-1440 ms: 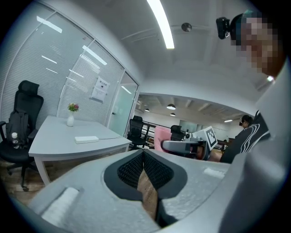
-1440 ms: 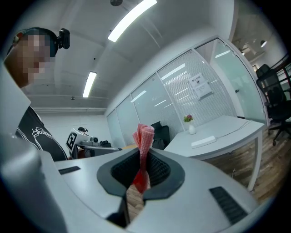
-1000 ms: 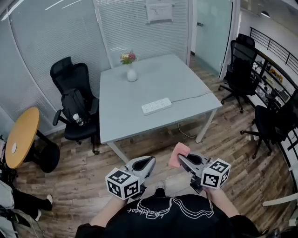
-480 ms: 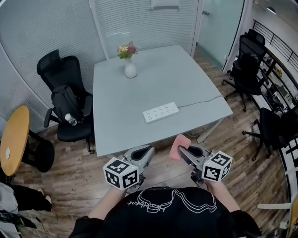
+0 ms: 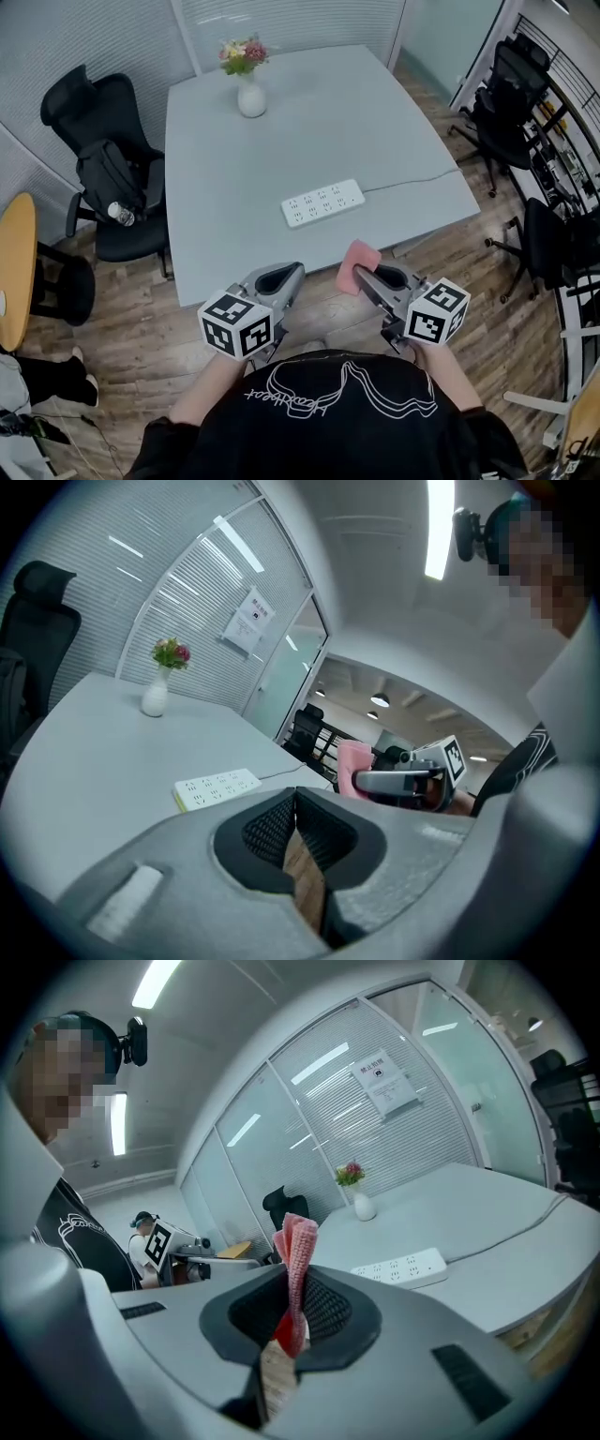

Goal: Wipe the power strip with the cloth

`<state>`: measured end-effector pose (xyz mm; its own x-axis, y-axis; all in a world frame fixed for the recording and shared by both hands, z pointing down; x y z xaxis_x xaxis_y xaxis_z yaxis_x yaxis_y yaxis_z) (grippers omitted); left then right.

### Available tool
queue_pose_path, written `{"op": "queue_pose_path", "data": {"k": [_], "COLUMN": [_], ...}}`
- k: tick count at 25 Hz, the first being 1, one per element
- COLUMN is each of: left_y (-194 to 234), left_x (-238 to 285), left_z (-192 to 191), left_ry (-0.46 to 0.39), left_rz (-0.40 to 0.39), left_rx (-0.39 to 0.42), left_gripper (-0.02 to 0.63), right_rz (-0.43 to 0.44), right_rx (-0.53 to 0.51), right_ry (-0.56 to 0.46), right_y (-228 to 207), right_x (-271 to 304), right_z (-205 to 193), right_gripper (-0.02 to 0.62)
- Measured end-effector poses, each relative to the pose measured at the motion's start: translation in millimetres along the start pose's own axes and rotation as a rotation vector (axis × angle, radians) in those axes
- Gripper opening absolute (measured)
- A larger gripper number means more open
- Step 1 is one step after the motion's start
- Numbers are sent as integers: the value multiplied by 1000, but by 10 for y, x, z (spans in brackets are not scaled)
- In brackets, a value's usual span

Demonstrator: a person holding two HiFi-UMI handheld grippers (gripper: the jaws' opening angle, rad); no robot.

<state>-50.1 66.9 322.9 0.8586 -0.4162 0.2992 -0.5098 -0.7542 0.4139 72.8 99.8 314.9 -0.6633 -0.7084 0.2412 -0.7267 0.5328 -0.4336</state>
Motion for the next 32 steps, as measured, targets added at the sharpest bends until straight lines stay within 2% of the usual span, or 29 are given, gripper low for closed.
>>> {"op": "queue_pose_path", "data": {"k": [9,22,32], "left_y": [244,995,1461], "left_x": [286,796,990], "left_z": [-93,169,172], "left_ry": [22,44,37], "left_rz": [67,194,322], "left_rx": [-50,-148,-196], "left_gripper": [14,14,14], "right_rz": [33,126,215], "right_rx": [25,64,18], "right_ry": [60,203,332], "right_y": [-389,-1174,-1471], "right_x": [244,1037,1585], "right_z": [-99,159,133], "right_gripper": [40,40,40]}}
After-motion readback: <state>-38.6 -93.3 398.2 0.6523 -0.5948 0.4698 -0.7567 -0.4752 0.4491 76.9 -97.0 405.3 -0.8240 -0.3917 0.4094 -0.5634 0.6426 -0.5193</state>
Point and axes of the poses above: the fingertips, and each gripper's own axes: x forward along the fingers, y to its left, z out of its top, the point moved 2 cm from there along -x, backward along the fingers
